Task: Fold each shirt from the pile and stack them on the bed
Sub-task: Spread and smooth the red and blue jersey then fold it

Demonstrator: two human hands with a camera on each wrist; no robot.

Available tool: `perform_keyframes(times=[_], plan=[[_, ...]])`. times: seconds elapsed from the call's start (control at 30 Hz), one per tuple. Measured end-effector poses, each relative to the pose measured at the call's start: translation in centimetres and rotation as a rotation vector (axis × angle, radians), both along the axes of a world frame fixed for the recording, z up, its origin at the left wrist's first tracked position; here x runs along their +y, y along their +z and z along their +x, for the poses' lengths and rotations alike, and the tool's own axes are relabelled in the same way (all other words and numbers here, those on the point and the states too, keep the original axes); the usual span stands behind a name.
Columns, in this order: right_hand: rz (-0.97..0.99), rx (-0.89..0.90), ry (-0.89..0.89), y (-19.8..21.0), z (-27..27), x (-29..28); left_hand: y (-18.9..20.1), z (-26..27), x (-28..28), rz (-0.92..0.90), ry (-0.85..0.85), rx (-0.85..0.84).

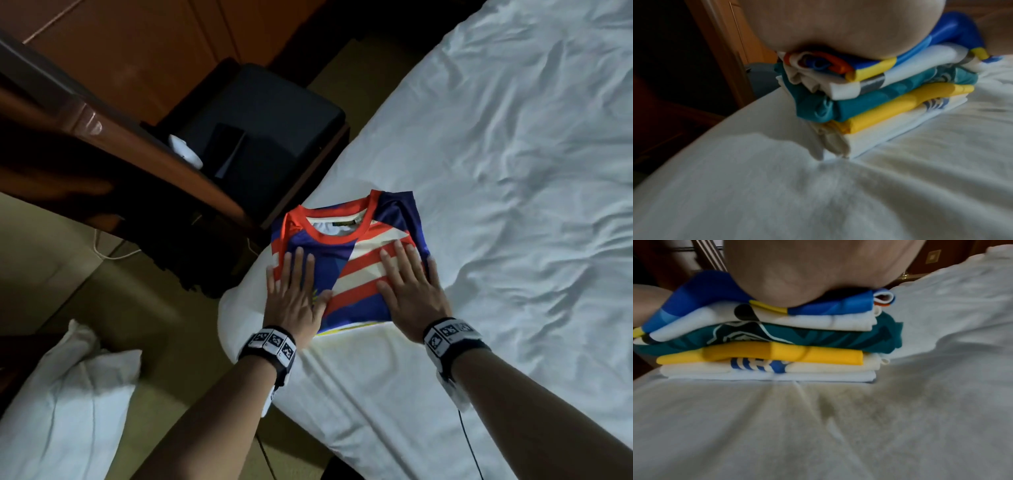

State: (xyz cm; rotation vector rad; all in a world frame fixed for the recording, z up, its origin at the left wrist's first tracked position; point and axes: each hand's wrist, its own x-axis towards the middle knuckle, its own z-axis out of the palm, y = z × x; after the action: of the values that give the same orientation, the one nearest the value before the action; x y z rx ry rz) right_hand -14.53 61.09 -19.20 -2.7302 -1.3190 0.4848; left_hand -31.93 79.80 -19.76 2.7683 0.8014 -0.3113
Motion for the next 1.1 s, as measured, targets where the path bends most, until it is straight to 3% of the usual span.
perform_keyframes(times=[0.17,0.3,0.43,0.6,0.77,0.97,1.1], plan=[[-0.038,0.109,-0.231,3.1,-1.4,-1.3,4.0,1.7,-0.8,-0.008,0.045,0.094],[0.058,0.211,-0.417,7.6,-2.0,-5.3,8.9,4.2,-4.2,-0.101,-0.091,-0.008],[0.142,0.169,-0.559,12.5,-2.7,-12.2,13.0,7.6,-10.4,-0.219,-0.258,-0.04],[0.173,0.089,-0.766,18.3,-3.0,-24.5,18.5,13.3,-23.2,-0.379,-0.474,-0.149],[0.2,-0.009,-1.014,21.3,-3.5,-39.2,22.2,16.9,-38.0,-0.453,-0.7,-0.181],[0.178,-0.026,-1.23,20.4,-3.1,-57.3,23.7,20.5,-56.3,-0.45,-0.94,-0.122],[0.163,0.002,-1.307,18.0,-1.7,-68.3,22.6,22.7,-68.1,-0.422,-1.053,-0.066]])
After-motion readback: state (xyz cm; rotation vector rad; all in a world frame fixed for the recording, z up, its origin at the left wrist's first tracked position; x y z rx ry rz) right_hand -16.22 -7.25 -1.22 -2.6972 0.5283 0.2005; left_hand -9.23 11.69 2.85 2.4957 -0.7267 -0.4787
